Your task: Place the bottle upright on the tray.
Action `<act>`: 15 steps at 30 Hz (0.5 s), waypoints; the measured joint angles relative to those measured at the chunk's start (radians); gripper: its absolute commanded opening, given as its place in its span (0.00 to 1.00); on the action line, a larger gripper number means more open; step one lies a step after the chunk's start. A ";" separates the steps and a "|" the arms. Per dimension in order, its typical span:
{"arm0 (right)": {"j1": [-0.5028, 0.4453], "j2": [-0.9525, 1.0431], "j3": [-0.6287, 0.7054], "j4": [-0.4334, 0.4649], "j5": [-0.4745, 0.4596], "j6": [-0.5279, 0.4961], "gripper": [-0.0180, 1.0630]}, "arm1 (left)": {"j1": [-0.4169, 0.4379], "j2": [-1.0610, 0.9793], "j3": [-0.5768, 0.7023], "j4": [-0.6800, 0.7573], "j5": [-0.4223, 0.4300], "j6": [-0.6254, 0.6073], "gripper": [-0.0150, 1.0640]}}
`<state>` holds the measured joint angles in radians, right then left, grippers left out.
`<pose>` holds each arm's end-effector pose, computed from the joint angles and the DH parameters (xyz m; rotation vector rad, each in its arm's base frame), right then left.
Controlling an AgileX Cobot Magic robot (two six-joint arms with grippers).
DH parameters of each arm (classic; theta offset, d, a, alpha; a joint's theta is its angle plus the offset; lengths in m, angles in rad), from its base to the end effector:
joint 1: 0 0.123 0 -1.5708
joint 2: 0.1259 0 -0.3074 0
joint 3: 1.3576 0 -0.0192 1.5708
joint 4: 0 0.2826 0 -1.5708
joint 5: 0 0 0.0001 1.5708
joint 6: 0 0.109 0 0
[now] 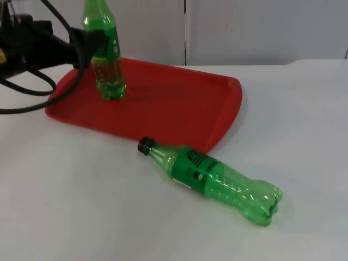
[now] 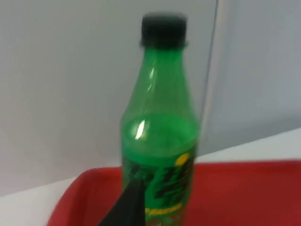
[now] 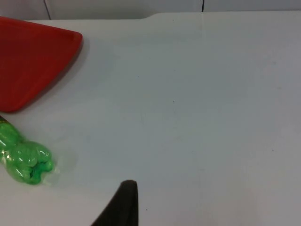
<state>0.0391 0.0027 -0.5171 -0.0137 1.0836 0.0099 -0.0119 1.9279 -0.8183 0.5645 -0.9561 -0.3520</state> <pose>0.0138 -0.0008 0.2876 -0.0290 2.0524 0.0140 0.4029 -0.0524 0.1496 0.3431 1.6849 -0.3981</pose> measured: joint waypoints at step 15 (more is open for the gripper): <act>0.000 0.000 0.000 0.000 0.000 0.000 0.99 | 0.000 -0.402 0.014 0.277 0.266 -0.338 0.99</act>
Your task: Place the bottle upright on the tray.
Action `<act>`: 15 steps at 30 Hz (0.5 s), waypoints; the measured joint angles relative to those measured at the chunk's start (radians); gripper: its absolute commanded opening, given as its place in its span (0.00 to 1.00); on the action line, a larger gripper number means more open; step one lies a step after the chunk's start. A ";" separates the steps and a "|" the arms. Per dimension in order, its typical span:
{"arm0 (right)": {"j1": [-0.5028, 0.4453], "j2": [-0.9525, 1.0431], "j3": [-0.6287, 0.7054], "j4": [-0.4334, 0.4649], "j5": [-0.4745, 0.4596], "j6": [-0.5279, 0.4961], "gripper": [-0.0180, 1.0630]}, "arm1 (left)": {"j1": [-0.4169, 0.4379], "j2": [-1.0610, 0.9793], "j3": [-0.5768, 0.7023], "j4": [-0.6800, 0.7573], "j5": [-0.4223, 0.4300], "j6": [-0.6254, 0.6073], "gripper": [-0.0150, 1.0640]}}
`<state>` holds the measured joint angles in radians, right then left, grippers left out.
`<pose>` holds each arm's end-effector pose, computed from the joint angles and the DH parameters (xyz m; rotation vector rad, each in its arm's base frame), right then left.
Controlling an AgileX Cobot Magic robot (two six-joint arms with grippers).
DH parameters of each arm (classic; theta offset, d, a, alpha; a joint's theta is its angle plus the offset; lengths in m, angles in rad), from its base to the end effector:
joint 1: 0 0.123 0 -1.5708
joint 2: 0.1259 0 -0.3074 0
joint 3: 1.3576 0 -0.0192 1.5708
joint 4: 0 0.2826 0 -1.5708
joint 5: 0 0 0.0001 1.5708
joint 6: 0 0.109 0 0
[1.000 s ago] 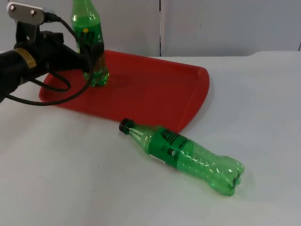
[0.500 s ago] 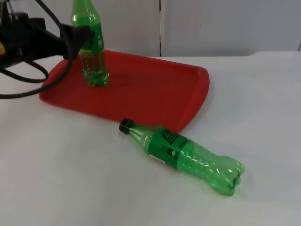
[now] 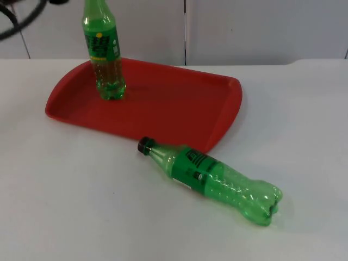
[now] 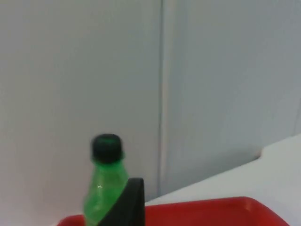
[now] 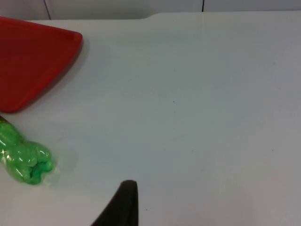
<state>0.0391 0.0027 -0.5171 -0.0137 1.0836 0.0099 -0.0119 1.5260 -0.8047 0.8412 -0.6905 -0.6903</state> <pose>0.0138 -0.0008 0.2876 -0.0290 2.0524 0.0140 0.3585 -0.0560 0.2649 0.3957 1.6560 -0.4130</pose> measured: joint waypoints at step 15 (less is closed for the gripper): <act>0.000 0.000 0.000 0.000 0.000 0.000 0.99 | 0.000 -0.360 0.047 0.032 0.438 -0.253 0.99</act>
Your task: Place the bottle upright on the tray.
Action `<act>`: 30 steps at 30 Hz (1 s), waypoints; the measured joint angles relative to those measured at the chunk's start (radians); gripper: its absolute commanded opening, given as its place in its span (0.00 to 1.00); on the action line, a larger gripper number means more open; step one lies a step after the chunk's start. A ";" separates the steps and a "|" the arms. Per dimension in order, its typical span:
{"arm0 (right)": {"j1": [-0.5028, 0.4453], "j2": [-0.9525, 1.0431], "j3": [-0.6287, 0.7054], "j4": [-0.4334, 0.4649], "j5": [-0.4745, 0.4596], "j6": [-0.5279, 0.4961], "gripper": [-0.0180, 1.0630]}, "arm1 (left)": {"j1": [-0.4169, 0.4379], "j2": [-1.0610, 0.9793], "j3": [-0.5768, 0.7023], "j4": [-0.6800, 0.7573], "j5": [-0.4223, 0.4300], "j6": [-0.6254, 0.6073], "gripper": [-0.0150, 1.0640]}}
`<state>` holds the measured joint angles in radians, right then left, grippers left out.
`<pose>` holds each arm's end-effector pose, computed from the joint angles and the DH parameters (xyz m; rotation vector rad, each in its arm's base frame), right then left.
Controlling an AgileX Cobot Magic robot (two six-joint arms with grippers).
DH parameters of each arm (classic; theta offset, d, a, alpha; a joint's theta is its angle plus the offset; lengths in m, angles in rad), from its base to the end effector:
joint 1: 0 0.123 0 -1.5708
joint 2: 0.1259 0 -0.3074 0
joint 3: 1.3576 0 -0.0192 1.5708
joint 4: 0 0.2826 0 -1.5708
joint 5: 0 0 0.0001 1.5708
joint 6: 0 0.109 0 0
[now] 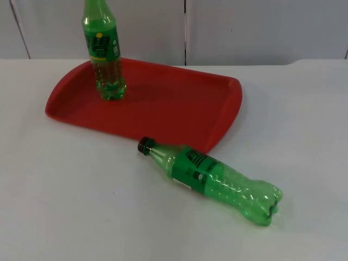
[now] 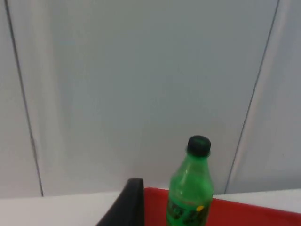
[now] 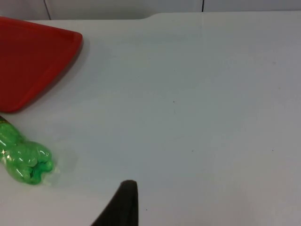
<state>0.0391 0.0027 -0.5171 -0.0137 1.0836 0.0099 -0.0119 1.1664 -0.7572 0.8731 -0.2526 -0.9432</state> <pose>0.0138 -0.0008 0.2876 -0.0290 2.0524 0.0140 0.2950 -0.0243 0.3305 0.0783 1.7295 -0.2387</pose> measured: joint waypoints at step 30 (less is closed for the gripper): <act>0.000 0.000 0.000 0.000 0.000 -0.002 0.99 | -0.030 -0.278 0.047 0.240 0.159 -0.322 0.99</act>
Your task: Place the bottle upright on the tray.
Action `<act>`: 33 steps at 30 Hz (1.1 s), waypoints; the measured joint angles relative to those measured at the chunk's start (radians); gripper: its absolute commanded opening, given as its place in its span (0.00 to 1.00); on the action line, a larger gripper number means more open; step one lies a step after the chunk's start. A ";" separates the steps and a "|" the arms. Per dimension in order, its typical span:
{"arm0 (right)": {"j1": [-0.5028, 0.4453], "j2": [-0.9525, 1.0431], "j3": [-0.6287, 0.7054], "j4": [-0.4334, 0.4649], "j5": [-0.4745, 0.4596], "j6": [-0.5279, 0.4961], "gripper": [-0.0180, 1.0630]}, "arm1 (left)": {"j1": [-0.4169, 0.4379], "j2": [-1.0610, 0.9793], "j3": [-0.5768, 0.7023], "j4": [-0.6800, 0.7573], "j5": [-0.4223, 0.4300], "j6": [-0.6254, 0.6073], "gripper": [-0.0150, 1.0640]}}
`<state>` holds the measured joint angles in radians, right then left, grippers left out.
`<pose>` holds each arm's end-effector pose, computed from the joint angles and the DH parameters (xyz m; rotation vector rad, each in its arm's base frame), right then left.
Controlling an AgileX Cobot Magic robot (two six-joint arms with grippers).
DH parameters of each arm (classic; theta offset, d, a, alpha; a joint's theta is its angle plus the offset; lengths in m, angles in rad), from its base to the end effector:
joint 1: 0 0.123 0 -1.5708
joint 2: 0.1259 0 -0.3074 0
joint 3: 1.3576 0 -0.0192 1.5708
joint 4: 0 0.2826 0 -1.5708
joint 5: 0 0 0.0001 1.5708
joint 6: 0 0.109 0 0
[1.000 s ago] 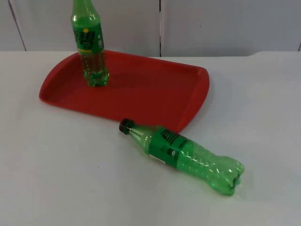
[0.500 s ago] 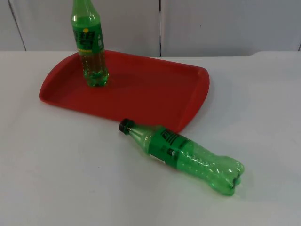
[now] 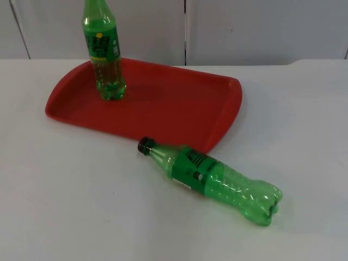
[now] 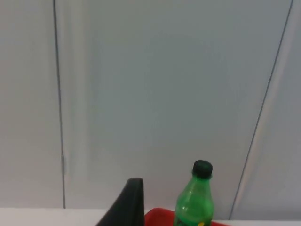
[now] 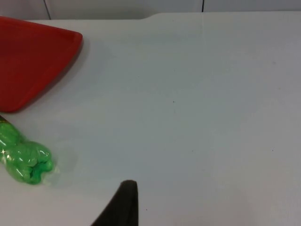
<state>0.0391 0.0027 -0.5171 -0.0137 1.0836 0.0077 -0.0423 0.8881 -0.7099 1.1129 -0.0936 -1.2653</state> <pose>0.0138 -0.0008 0.2876 -0.0313 2.0524 0.0127 0.2286 -0.0187 0.3720 -0.0260 1.6243 -0.2193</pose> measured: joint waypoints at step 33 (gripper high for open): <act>0.000 0.000 0.000 0.000 0.000 0.000 0.99 | -0.261 -0.373 0.202 -0.849 0.271 1.015 0.99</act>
<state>0.0391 0.0027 -0.5171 -0.0137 1.0836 0.0077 -0.3032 0.5149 -0.5077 0.2638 0.1770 -0.2506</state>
